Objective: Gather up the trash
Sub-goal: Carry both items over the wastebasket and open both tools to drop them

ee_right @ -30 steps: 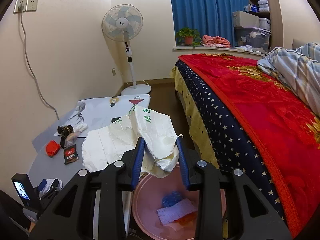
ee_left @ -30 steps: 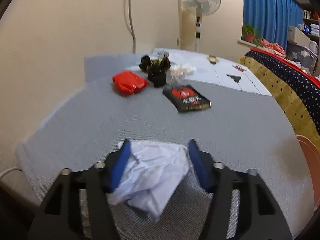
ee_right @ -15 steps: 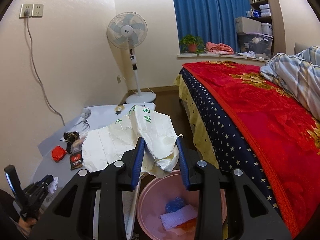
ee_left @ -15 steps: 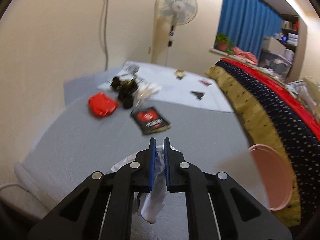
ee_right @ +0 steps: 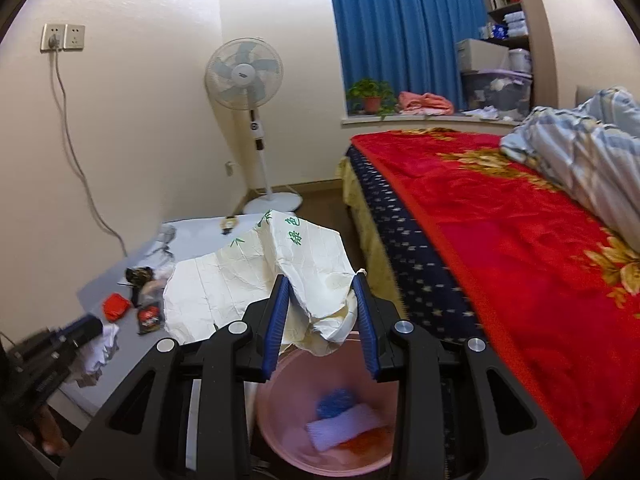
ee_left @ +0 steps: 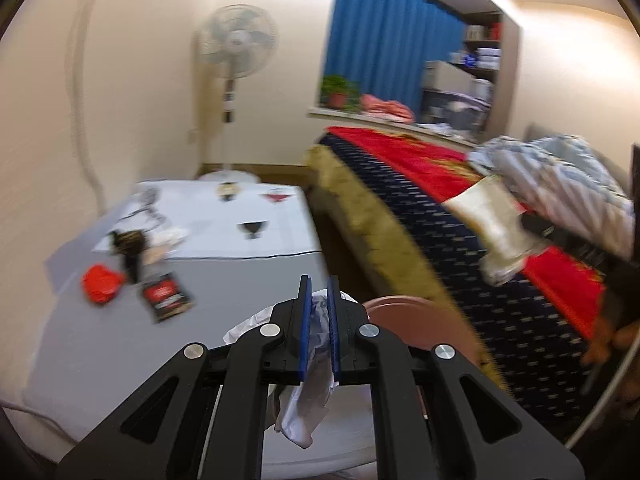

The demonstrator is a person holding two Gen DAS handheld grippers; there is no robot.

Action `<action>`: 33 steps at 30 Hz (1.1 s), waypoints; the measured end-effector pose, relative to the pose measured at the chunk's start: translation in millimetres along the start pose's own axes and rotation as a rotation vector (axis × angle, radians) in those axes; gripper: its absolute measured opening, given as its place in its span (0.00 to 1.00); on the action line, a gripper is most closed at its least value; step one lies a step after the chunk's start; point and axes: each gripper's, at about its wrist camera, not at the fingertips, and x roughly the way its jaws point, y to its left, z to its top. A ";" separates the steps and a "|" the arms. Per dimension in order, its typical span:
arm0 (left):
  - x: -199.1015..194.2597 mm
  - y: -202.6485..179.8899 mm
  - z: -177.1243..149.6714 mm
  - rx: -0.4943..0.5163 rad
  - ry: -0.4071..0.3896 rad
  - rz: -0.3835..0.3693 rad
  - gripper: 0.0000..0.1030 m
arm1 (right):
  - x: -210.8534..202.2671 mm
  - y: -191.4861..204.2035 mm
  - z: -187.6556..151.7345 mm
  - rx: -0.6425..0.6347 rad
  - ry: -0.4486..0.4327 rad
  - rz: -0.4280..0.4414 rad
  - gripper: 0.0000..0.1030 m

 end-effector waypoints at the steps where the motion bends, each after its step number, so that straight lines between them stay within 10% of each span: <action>1: 2.6 -10.9 3.6 0.007 0.005 -0.031 0.08 | -1.4 -5.5 -1.4 -0.004 0.002 -0.021 0.33; 14: 87.4 -103.1 16.7 0.118 0.118 -0.179 0.08 | 18.6 -65.4 -12.2 0.049 0.123 -0.169 0.33; 29: 141.5 -107.1 14.0 0.127 0.182 -0.173 0.09 | 71.5 -60.8 -26.9 -0.017 0.286 -0.190 0.36; 31: 147.9 -104.8 12.5 0.124 0.197 -0.162 0.14 | 73.4 -59.6 -27.6 -0.017 0.290 -0.184 0.41; 33: 151.7 -103.2 11.3 0.124 0.213 -0.144 0.41 | 75.1 -60.4 -28.7 -0.013 0.295 -0.199 0.50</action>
